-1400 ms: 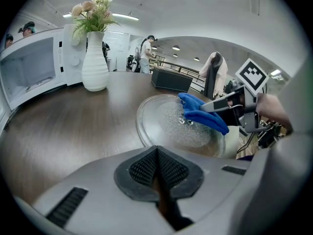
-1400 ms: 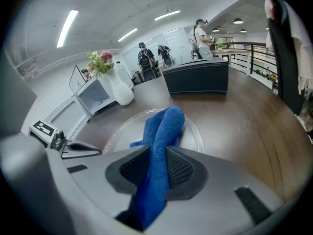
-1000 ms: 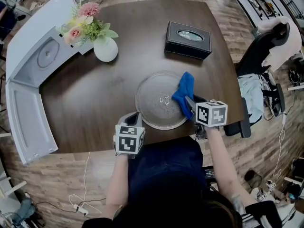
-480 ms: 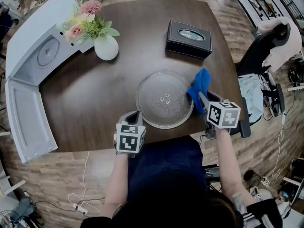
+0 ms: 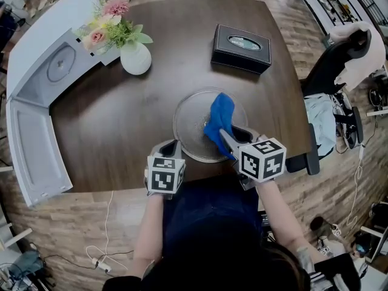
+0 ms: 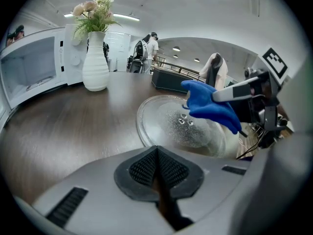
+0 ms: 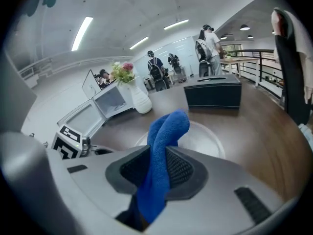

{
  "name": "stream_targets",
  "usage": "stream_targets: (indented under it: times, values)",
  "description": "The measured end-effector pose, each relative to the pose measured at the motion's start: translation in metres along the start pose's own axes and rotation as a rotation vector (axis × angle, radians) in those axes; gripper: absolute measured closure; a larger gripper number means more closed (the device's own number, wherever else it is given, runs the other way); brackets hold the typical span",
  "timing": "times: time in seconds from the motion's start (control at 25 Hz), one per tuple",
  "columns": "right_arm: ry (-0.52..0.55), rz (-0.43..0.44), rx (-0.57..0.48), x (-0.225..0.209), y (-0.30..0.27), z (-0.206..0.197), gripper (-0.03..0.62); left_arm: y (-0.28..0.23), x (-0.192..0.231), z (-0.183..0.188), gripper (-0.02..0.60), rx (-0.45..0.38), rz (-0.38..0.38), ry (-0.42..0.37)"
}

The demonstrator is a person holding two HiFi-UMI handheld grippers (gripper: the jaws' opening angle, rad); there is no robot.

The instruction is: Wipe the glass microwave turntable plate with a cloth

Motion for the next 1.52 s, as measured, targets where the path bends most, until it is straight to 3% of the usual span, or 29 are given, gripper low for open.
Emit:
stream_targets:
  times: [0.24,0.44,0.92,1.52]
  values:
    - [0.114,0.149,0.049,0.063,-0.035,-0.010,0.514,0.000,0.000,0.000,0.577,-0.007,0.007,0.005]
    - [0.164,0.190,0.086,0.089,-0.055,-0.022,0.514,0.001,0.000,0.000,0.577,-0.009,0.006,0.011]
    - [0.174,0.166,0.132,0.088,-0.067,-0.053,0.516,0.000,0.000,-0.001,0.577,-0.017,0.010,0.002]
    - [0.074,0.074,0.155,0.040,-0.032,-0.070,0.514,0.001,0.001,-0.001,0.577,-0.025,0.010,-0.002]
Point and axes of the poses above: the fingertips, and each gripper's own axes: y backward along the fingers, x to its left, z out of its top, the point moved 2 cm from there along y, backward along the fingers, and after that the axes turned 10 degrees about y, right-handed, at the moved point
